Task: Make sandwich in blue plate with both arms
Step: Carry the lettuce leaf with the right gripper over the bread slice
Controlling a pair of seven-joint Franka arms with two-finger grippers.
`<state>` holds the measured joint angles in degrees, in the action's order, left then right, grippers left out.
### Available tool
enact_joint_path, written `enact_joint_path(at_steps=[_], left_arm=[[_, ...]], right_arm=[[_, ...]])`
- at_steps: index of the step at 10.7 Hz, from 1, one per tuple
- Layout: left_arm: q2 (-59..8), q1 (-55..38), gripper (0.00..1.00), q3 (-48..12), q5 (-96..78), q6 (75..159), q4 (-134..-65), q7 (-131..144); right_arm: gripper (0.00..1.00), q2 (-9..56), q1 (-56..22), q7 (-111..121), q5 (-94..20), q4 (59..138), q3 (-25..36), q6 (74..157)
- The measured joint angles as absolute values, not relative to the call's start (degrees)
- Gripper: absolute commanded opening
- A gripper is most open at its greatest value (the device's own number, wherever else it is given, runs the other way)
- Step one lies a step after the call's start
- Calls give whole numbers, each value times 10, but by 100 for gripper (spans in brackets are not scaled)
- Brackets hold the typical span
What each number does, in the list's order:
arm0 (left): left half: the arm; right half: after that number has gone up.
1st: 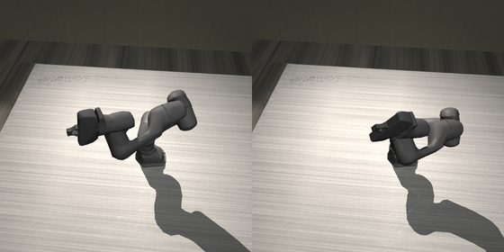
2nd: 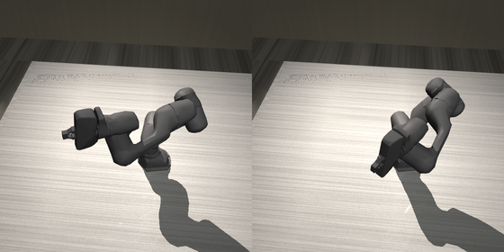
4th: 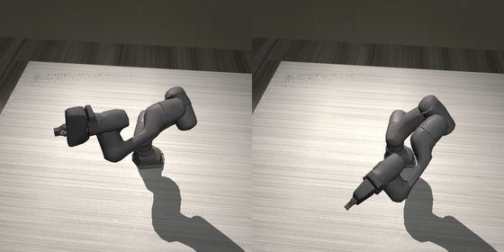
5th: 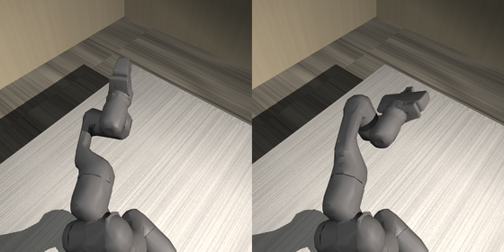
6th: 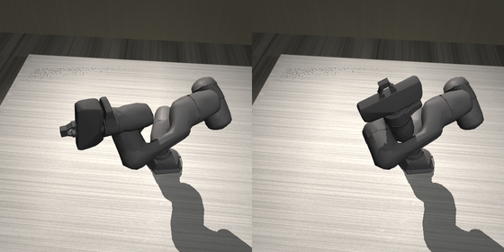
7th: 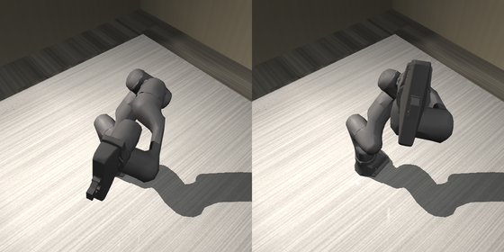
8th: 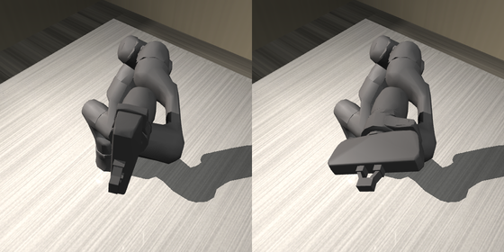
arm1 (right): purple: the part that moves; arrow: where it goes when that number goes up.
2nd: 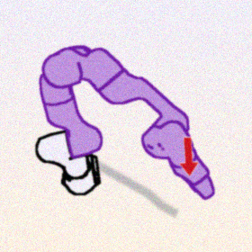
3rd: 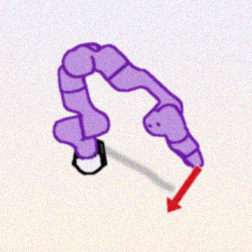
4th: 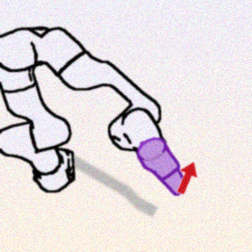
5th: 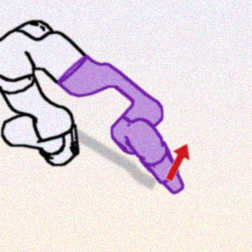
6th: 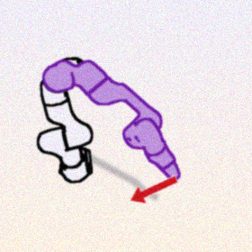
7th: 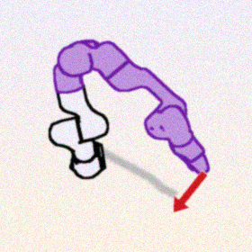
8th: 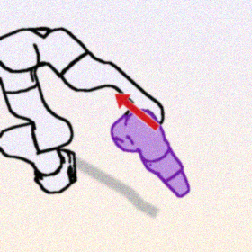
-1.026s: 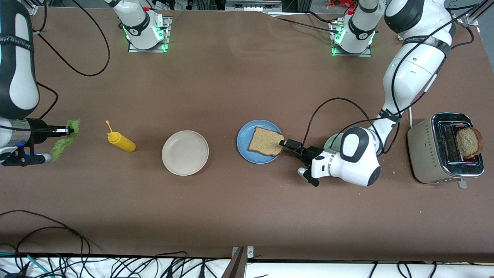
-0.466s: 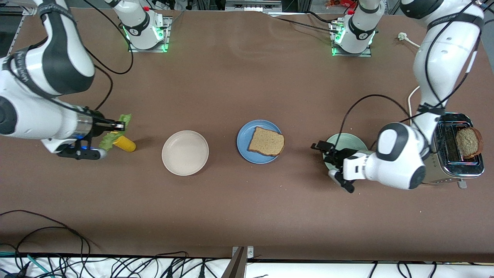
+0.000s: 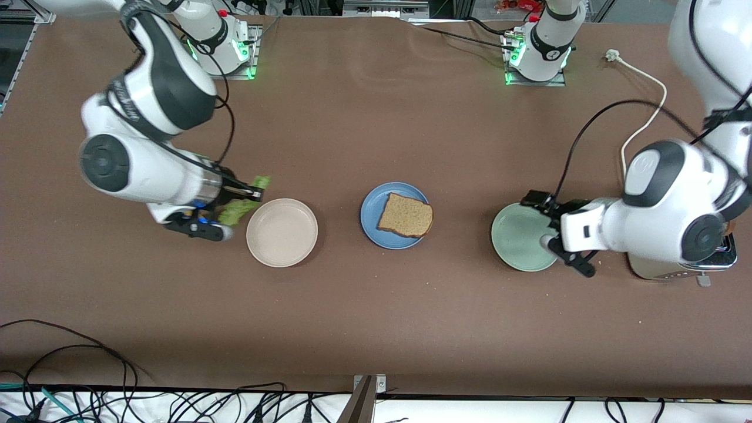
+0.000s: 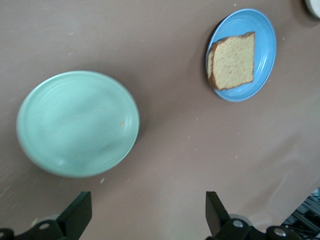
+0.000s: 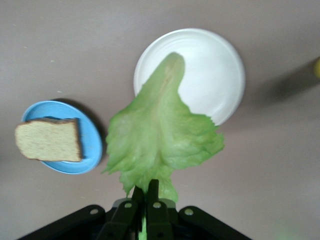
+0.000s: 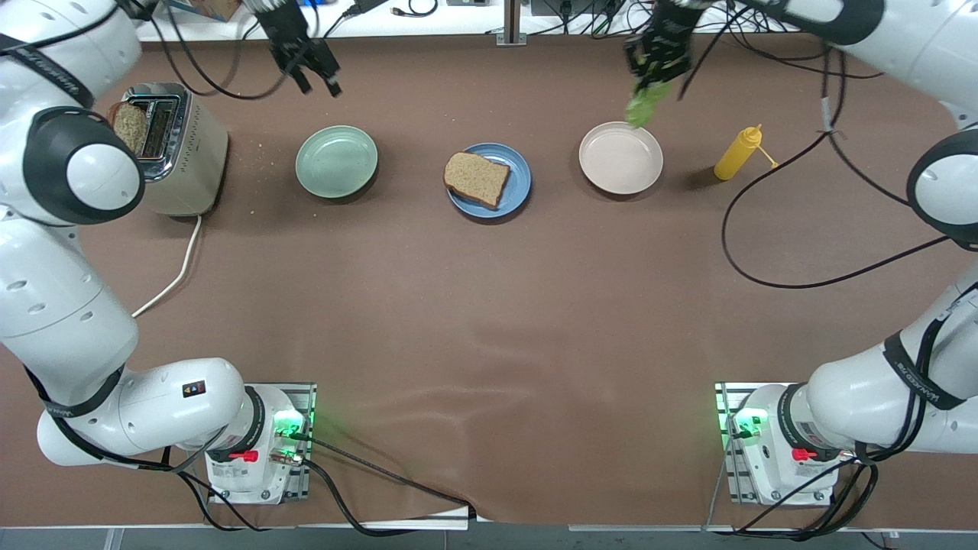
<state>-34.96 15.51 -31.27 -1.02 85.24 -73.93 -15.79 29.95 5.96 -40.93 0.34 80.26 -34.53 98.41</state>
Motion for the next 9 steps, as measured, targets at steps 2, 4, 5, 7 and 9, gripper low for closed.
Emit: enact_joint_path(at_steps=[2,4,5,7,9], left_arm=[[-290,153,100,-293,33,813,-719,-142],[-239,156,100,-268,40,803,-715,-136],[-219,156,100,-251,40,802,-715,-134],[-181,117,100,-180,39,805,-718,-133],[-144,52,100,-97,22,844,-756,-132]], right_arm=[[0,336,25,-496,3,804,-361,1061],[0,371,-5,-575,3,805,-371,1144],[0,390,-14,-618,3,805,-383,1187],[0,428,-28,-694,2,805,-406,1265],[0,463,-47,-764,-4,805,-421,1342]])
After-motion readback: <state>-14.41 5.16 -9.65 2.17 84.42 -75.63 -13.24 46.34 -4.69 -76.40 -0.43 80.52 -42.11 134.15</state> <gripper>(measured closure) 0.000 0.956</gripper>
